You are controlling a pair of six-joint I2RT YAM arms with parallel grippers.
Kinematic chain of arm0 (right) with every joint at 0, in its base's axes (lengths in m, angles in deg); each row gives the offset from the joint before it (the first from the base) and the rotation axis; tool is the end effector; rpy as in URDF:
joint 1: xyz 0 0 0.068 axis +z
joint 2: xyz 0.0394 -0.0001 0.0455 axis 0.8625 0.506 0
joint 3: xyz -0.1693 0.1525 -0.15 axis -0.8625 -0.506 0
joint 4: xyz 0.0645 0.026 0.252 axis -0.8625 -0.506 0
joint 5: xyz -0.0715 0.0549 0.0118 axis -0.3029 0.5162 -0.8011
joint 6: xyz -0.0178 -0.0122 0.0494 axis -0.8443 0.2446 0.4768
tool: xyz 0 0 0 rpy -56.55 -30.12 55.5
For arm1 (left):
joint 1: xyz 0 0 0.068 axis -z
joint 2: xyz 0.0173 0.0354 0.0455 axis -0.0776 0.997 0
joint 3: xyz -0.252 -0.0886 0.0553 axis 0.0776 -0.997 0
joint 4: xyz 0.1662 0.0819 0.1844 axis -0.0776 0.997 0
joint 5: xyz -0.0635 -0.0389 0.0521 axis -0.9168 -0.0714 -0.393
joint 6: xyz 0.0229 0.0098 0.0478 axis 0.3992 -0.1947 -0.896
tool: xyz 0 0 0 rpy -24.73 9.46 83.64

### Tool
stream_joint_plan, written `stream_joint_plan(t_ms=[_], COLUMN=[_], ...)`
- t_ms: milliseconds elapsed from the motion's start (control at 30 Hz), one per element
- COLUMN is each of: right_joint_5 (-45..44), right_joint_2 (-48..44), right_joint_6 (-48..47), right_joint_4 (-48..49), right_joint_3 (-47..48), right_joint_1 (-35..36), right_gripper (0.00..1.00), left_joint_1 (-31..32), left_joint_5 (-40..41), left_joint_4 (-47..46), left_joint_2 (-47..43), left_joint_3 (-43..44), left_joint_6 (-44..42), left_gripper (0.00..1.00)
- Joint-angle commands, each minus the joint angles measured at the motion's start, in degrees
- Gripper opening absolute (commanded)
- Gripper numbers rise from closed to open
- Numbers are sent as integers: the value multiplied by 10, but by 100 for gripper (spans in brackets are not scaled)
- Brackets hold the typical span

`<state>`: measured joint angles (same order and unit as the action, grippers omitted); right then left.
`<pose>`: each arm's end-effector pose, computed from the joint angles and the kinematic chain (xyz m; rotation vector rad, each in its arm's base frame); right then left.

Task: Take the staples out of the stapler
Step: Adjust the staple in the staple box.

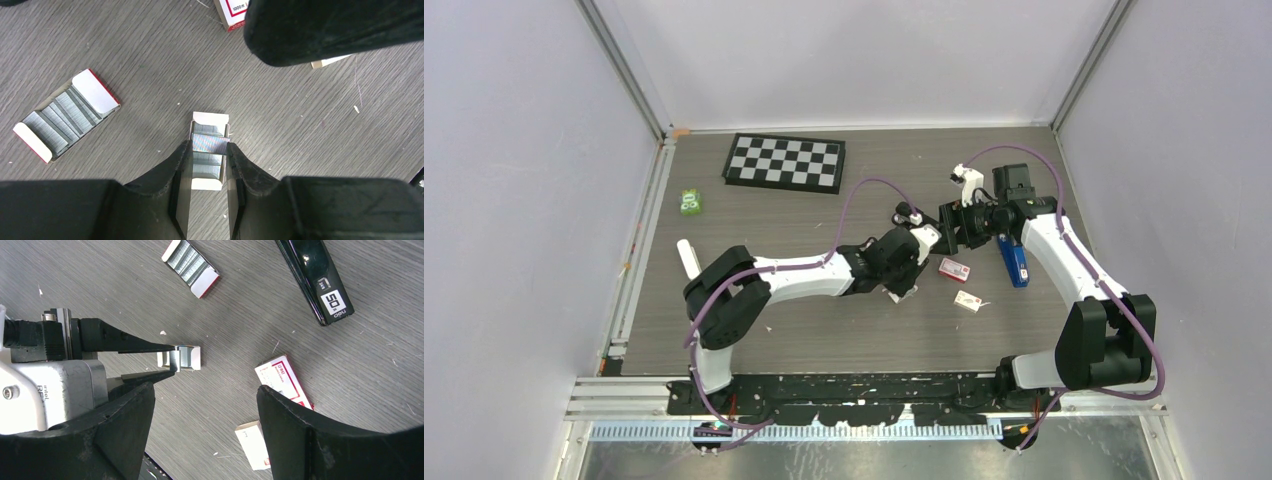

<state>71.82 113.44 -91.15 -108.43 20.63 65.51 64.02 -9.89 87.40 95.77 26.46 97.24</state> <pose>0.2712 0.0484 0.2623 -0.5940 2.4016 0.7318 0.2112 -0.3556 0.1935 0.9175 2.2186 -0.5589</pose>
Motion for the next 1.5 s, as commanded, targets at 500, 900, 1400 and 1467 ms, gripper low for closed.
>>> stream_joint_plan(t_ms=[500,900,1400,1467], right_joint_5=[32,33,33,34], right_joint_2=[-4,-3,-1,-1], right_joint_6=[2,1,1,1], right_joint_4=[-11,-11,-12,-12], right_joint_3=[17,16,17,17], right_joint_1=[9,9,9,9], right_gripper=[80,80,80,80], left_joint_1=[0,0,0,0], left_joint_5=[19,25,29,29], left_joint_4=[-37,-48,-53,-55], left_joint_2=[-34,-26,-26,-26], left_joint_3=[-29,-34,-43,-45], left_joint_6=[26,32,34,35], left_gripper=[24,24,24,24])
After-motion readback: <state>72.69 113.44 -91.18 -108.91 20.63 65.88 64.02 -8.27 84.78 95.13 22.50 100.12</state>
